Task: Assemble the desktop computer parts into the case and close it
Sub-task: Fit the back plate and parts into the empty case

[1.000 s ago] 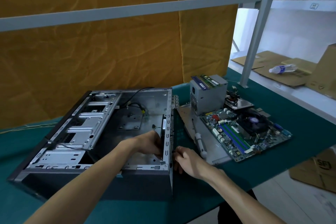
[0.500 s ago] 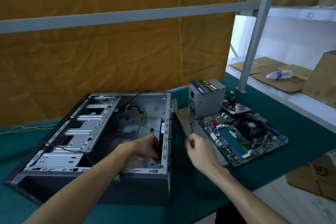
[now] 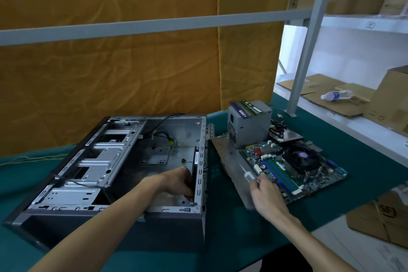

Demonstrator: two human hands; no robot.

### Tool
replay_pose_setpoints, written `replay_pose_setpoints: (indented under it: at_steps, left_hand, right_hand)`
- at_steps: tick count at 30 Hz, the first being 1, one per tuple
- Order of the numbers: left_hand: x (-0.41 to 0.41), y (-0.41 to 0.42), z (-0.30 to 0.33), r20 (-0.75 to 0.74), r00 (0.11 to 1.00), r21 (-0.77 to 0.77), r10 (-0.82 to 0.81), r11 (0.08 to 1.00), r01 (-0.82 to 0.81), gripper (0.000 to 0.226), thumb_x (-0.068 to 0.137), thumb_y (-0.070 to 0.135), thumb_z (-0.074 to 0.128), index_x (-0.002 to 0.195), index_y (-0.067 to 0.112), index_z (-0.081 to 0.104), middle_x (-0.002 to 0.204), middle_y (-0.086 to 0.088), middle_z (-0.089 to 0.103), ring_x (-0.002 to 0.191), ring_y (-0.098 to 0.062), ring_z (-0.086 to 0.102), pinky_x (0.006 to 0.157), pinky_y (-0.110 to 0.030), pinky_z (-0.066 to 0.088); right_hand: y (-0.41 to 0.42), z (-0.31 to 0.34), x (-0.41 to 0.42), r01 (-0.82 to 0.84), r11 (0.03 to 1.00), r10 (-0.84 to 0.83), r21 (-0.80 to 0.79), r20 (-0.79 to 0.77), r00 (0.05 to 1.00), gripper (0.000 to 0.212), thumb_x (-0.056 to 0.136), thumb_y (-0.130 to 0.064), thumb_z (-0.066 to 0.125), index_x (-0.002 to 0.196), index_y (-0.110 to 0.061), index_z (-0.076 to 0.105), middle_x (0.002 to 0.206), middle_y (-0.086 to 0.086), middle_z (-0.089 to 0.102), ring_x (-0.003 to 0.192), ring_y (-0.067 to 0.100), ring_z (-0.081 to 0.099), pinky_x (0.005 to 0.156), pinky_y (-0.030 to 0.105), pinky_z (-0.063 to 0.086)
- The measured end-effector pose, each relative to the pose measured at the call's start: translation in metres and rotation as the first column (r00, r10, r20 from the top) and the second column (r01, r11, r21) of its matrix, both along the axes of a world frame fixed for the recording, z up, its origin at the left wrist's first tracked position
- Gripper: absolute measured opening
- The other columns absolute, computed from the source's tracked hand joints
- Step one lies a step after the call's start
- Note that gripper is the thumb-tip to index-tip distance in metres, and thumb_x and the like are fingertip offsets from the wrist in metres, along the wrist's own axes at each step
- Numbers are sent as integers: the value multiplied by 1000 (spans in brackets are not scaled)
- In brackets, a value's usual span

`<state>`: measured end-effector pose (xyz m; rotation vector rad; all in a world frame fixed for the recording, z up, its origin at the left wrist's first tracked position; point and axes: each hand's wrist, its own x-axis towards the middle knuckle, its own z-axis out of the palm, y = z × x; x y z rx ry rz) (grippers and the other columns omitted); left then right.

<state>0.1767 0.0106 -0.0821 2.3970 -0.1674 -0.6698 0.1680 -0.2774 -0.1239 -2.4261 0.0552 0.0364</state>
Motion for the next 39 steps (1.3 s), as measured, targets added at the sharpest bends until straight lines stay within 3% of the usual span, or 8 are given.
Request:
replay_pose_setpoints:
  at_steps: [3,6,10,14,18,24,31,39]
  left_hand:
    - [0,0,0,14,1000,20,-17,1000,17,6,88,8,74,94,8,73,83,3,74,71,2,68,67,-15,51]
    - [1,3,-2,22,1000,5,-16,1000,16,6,88,6,73,88,11,72,82,-3,76,72,0,69,67,-16,53]
    - [1,2,-3,28,1000,13,-2,1000,2,11,87,3,74,98,2,74,95,-7,78,85,-10,73,80,-26,58]
    - [1,2,-3,24,1000,28,-9,1000,8,13,87,6,73,100,2,75,92,-4,77,81,-6,71,73,-19,53]
    - [1,2,-2,19,1000,24,-6,1000,6,11,88,4,73,99,4,74,86,1,75,75,-2,70,69,-16,52]
    - [1,1,-1,25,1000,34,-16,999,16,18,88,5,73,105,0,73,101,-10,77,95,-16,74,86,-29,59]
    - [-1,0,0,38,999,37,-1,999,-1,19,88,3,73,106,-3,72,96,-8,75,80,-7,70,71,-16,53]
    - [-3,-1,4,36,999,48,-11,999,10,5,89,4,72,92,7,74,76,6,72,64,7,65,61,-11,48]
  right_hand:
    - [-19,-7,-8,49,984,-46,173,-20,999,21,105,-33,46,88,-21,49,74,2,61,61,17,55,55,35,37]
    - [-29,-12,-10,27,975,-21,221,-30,999,29,101,-45,53,84,-21,51,69,-3,58,61,16,53,58,36,38]
    - [-37,-15,-11,-107,963,111,248,-2,994,41,94,-54,62,75,-18,53,61,-2,58,55,14,53,58,37,40]
    - [-44,-14,-15,-318,930,325,186,-10,946,50,82,-68,62,73,-20,54,61,-5,50,55,9,42,57,30,30]
    - [-53,-12,-14,-414,893,423,177,-12,906,47,79,-67,68,74,-21,59,61,-5,53,57,4,43,57,26,28]
    - [-53,-16,-16,-472,873,475,127,6,880,41,80,-62,71,74,-23,61,56,-7,53,54,4,43,56,28,28]
    - [-46,-17,-15,-481,869,483,114,13,875,45,80,-66,70,78,-22,62,55,-8,54,51,4,43,54,28,29]
    - [-42,-16,-12,-489,864,490,121,26,872,47,81,-65,70,77,-20,59,55,-8,50,52,6,41,53,29,27]
